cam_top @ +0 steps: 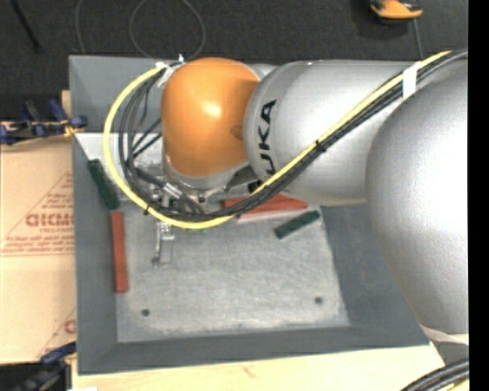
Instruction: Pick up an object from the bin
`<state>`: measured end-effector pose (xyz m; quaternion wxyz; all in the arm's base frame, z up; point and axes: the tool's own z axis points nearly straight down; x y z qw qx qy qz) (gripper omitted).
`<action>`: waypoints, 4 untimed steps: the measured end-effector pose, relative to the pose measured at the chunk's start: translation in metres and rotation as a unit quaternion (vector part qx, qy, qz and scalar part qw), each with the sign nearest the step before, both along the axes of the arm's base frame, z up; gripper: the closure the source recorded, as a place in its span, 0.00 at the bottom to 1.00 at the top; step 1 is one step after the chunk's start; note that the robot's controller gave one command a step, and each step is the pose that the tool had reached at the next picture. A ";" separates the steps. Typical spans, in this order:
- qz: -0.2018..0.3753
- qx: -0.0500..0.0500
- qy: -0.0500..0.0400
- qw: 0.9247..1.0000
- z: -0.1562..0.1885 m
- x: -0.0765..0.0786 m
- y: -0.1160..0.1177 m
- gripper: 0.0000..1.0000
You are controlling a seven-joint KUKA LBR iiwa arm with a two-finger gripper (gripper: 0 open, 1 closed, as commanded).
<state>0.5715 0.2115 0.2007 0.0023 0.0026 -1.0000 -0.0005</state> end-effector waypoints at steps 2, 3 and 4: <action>-0.163 0.001 -0.006 0.987 -0.097 0.082 -0.059 0.00; -0.214 0.000 -0.003 0.977 -0.100 0.084 -0.078 0.00; -0.307 -0.003 0.005 0.952 -0.131 0.081 -0.067 0.00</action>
Offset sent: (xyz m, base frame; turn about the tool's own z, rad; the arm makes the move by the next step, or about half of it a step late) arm 0.0654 -0.0483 -0.1307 0.2973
